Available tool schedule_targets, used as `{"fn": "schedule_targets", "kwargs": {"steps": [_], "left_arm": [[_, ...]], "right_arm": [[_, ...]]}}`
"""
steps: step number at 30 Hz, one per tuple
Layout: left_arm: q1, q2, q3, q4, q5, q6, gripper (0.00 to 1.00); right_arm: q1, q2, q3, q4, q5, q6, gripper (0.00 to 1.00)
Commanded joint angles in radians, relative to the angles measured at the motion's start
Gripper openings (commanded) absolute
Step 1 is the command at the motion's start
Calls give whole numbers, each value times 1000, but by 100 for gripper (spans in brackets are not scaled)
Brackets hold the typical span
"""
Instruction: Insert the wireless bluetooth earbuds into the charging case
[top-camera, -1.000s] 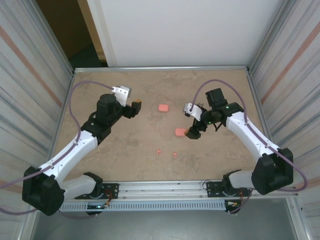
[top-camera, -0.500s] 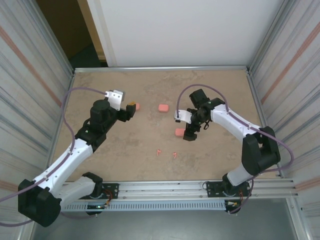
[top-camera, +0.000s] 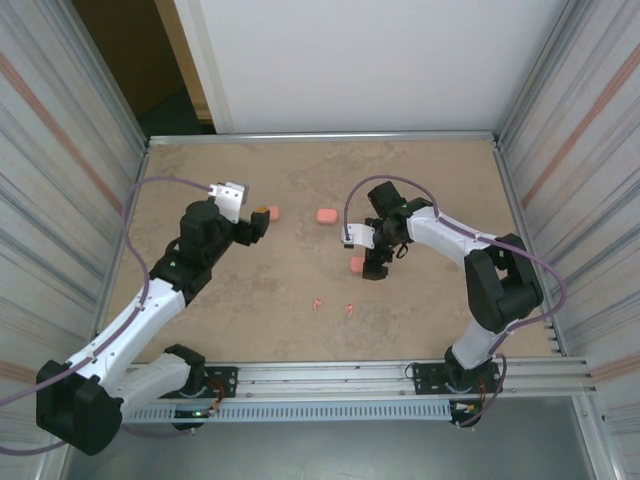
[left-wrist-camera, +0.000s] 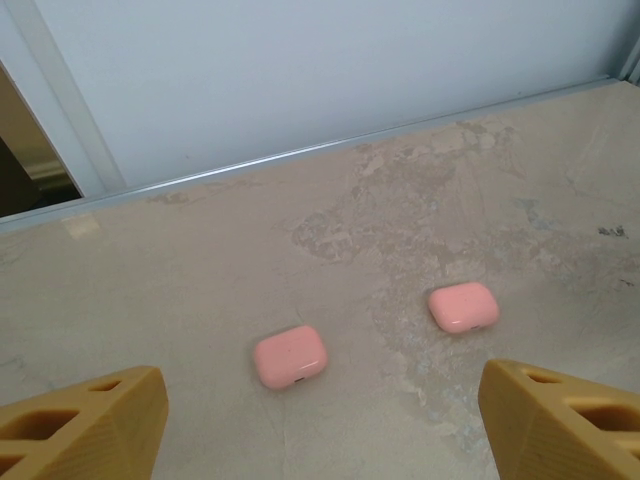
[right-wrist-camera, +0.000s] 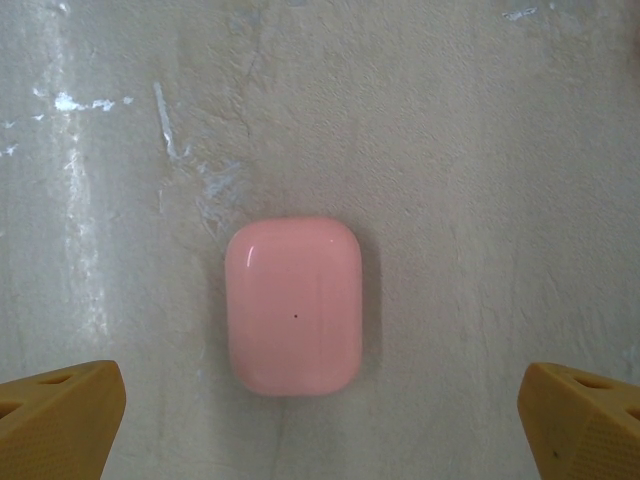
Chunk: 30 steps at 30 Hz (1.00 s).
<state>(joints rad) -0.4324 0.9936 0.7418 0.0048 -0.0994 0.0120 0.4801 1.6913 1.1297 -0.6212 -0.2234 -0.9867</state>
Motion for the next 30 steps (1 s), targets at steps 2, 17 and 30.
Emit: {"fn": "schedule_targets", "kwargs": {"steps": [2, 17, 30], "left_arm": [[9, -8, -10, 15, -7, 11, 81], [16, 16, -10, 26, 12, 6, 82], [18, 31, 1, 24, 14, 4, 82]], "right_arm": [[12, 48, 22, -5, 28, -35, 99], [18, 135, 34, 28, 55, -38, 78], [30, 191, 57, 2, 61, -17, 52]]}}
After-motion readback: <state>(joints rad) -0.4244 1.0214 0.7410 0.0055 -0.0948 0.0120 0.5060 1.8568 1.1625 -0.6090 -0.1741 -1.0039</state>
